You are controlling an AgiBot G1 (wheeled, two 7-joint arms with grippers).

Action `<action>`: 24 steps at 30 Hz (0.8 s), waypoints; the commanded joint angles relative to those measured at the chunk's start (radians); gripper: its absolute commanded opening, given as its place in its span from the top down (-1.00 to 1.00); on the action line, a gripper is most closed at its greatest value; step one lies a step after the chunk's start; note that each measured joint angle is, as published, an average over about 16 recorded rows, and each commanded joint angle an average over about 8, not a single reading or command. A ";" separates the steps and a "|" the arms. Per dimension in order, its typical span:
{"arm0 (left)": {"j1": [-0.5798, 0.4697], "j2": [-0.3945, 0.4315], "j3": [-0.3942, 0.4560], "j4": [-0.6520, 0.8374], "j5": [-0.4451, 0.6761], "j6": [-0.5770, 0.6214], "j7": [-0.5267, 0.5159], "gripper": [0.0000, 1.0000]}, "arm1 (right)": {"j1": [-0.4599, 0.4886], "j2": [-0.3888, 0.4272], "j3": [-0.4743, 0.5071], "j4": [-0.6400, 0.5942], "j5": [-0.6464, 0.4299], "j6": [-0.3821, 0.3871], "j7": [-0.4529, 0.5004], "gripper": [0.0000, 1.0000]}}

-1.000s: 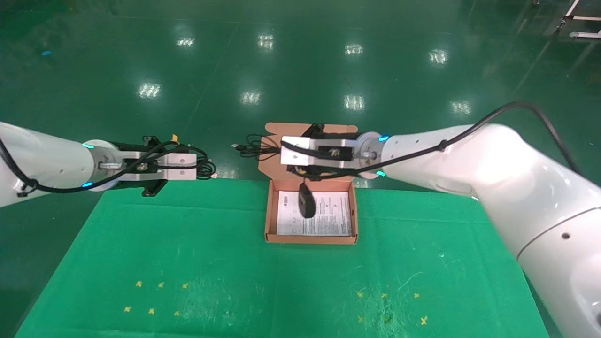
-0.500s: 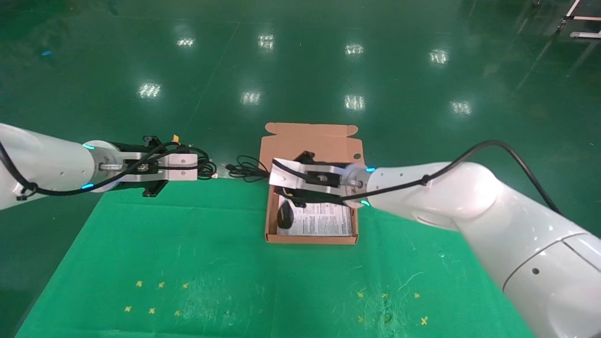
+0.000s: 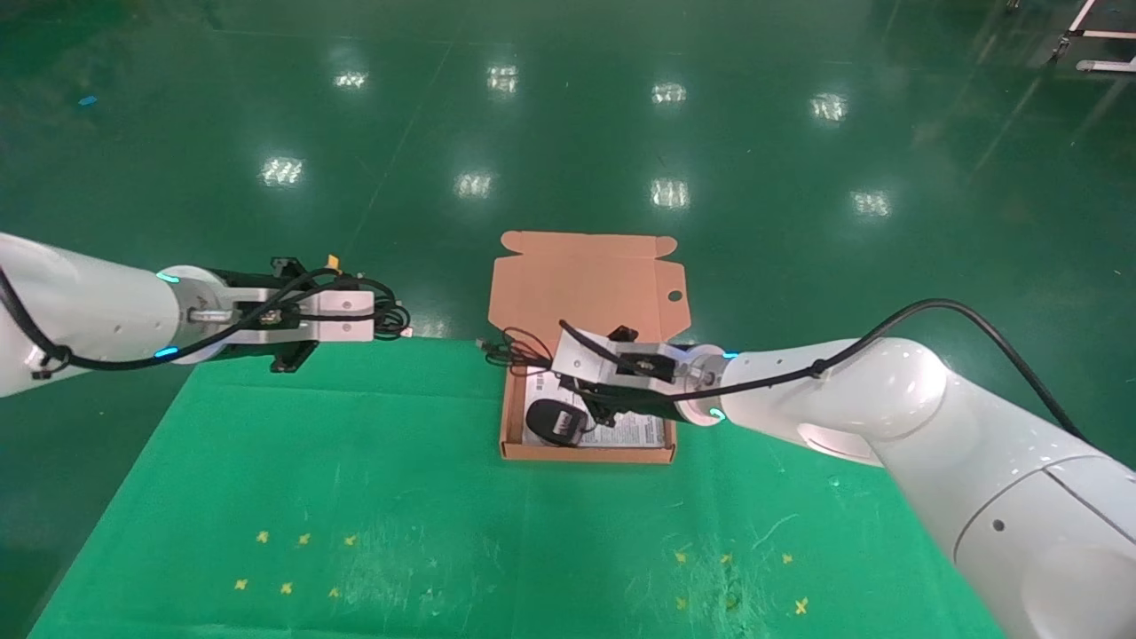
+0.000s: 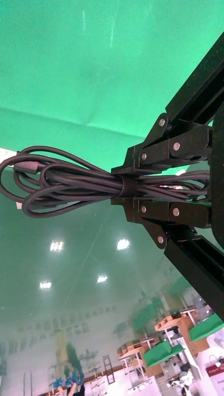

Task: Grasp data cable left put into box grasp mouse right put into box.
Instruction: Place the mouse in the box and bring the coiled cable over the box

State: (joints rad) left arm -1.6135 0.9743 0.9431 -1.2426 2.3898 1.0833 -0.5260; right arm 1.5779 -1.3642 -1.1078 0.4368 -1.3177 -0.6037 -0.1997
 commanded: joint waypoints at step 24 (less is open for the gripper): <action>0.067 0.237 0.041 0.233 -0.047 -0.267 0.154 1.00 | 0.045 0.258 -0.043 0.192 -0.055 -0.002 0.078 -1.00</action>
State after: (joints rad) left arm -1.5478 1.2112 0.9854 -1.0028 2.3361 0.8158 -0.3665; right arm 1.6186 -1.1071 -1.1543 0.6408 -1.3766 -0.6047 -0.1104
